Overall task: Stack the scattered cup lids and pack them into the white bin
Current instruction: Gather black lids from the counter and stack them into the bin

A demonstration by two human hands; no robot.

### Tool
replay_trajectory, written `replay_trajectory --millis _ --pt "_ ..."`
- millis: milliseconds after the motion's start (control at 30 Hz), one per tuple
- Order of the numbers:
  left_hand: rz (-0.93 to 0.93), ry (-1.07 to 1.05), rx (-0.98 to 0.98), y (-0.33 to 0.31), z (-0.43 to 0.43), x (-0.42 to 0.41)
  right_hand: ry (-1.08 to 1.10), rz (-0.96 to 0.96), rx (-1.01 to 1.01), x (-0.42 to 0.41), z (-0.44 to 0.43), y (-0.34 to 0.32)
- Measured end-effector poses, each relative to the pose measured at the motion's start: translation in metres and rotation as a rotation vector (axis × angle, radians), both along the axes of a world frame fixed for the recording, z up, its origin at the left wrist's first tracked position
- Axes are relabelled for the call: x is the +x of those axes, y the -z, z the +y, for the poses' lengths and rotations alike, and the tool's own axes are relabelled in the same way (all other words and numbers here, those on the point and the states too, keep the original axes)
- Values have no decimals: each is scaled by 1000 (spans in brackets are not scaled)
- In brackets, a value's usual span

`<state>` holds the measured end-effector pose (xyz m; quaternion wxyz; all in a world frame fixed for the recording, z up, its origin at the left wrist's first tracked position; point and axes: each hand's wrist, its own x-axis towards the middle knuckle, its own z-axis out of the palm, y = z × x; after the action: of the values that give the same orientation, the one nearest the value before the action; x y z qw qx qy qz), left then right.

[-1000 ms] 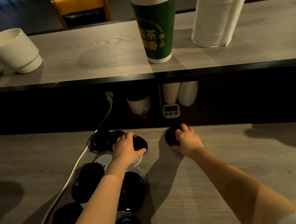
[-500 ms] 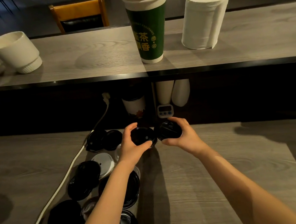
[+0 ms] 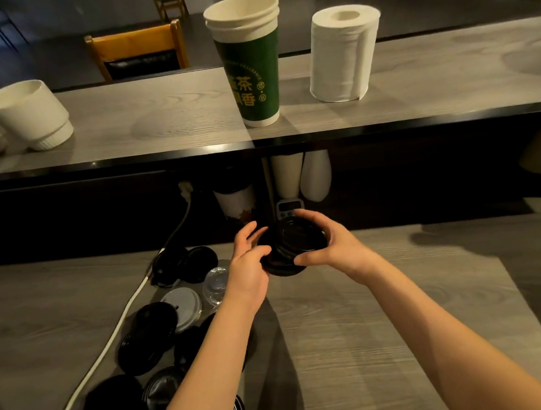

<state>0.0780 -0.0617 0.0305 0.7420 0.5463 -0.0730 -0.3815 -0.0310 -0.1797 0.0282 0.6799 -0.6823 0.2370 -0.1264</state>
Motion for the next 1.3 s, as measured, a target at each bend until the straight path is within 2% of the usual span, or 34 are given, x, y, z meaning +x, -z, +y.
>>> replay_trajectory --millis 167,333,433,567,600,733,867,1000,1133,1300 --pt "157 -58 -36 -7 -4 -8 -104 59 -318 -1 5 -5" --pt "35 44 -11 -7 6 -10 -164 71 -564 -5 9 -1" --pt "-36 43 16 -3 12 -9 -153 89 -511 -5 10 3" --pt "-91 -10 40 1 22 -1 -87 98 -114 -3 18 0" --pt "-115 2 54 3 26 2 -76 106 -78 -1 20 0" --pt "-301 84 254 15 44 18 -55 124 -68 15 33 2" --pt "-306 127 392 24 67 36 -64 145 -98 31 52 11" --pt "-340 -30 465 27 87 56 -54 293 -102 41 77 35" --pt "-318 -176 455 27 98 69 -256 508 -261 43 106 63" --pt "-248 -269 449 30 101 74 -233 578 -373 57 129 84"
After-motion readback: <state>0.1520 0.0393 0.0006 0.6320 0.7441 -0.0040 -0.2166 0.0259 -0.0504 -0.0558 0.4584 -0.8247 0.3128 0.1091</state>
